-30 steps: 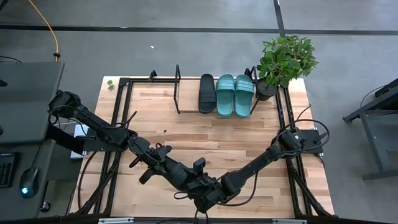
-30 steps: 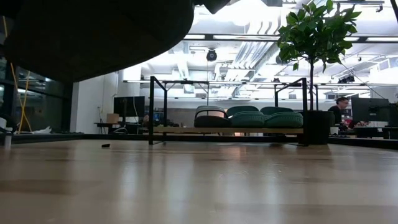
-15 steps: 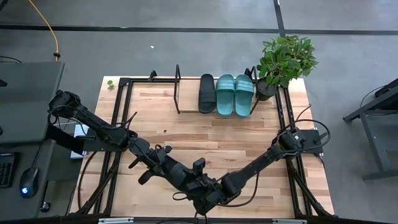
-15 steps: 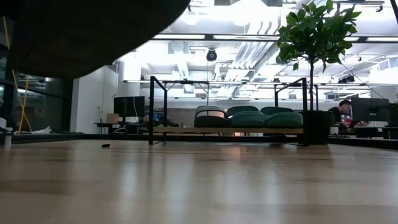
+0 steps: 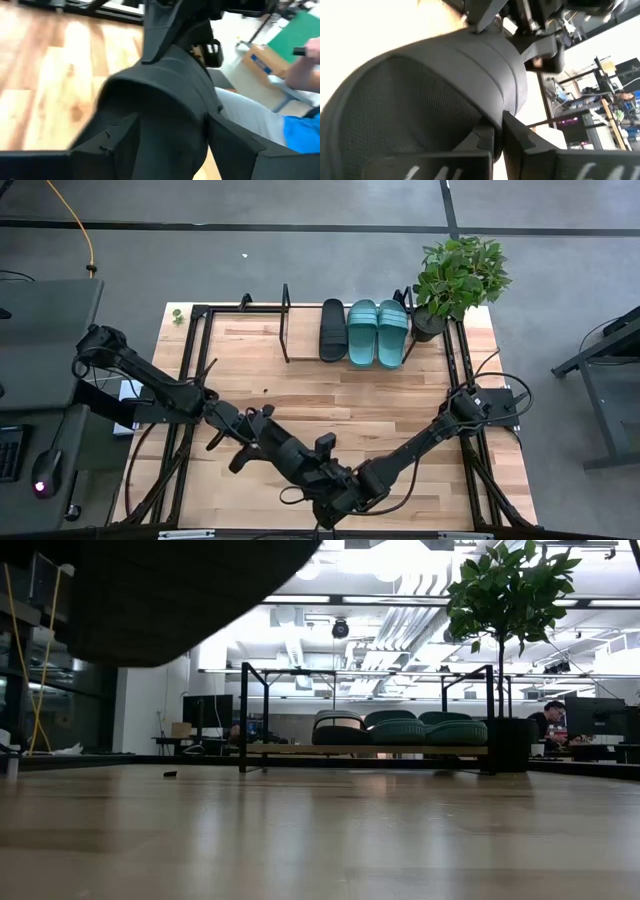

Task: Pick and place slides into the shelf
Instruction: Put the black slide on the shelf

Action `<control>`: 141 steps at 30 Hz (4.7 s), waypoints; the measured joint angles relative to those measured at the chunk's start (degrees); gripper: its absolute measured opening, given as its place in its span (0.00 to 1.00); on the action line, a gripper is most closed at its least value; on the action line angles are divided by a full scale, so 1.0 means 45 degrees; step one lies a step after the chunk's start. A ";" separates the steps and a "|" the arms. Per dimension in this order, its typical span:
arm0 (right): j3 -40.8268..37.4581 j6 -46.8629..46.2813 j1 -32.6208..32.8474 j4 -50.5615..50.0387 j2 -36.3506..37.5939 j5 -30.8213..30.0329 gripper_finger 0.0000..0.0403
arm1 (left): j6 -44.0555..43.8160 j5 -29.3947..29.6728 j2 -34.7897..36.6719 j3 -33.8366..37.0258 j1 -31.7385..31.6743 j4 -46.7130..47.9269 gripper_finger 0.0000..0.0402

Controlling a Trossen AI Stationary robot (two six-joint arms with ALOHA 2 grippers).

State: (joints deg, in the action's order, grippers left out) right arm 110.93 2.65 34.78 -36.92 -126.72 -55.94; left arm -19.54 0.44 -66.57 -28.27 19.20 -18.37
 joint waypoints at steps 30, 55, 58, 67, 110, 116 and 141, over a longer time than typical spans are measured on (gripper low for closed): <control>0.0024 -0.0388 -0.1898 -0.1280 0.0588 -0.4304 0.00 | 0.1626 0.4070 0.7260 0.0024 -0.0024 0.6243 0.54; 0.0010 -0.2825 -0.6186 -0.3363 0.0962 -0.4049 0.00 | 0.3637 0.6359 0.8247 0.0010 -0.0024 0.6794 0.54; -0.0074 -0.3312 -0.6784 -0.3360 0.0961 -0.3647 0.00 | 0.3677 0.6383 0.8247 0.0010 -0.0024 0.6791 0.54; -0.0087 -0.3167 -0.7852 -0.2407 0.0952 -0.3055 0.00 | 0.3661 0.6388 0.8247 0.0010 -0.0024 0.6743 0.54; -0.2356 -0.2155 -0.8480 0.2163 -0.0364 -0.1659 0.00 | 0.3587 0.6388 0.8238 0.0010 -0.0019 0.6669 0.54; -0.2356 -0.2155 -0.8485 0.2192 -0.0364 -0.1553 0.00 | 0.3577 0.6384 0.8238 0.0010 -0.0019 0.6669 0.54; -0.2351 -0.2592 -0.8640 0.2266 -0.1209 -0.1339 0.00 | 0.3535 0.6371 0.8243 0.0010 -0.0015 0.6668 0.54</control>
State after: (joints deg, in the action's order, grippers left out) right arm 100.36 -9.02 -4.10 -26.72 -132.16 -61.96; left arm -3.63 29.11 -29.47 -28.23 19.14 11.63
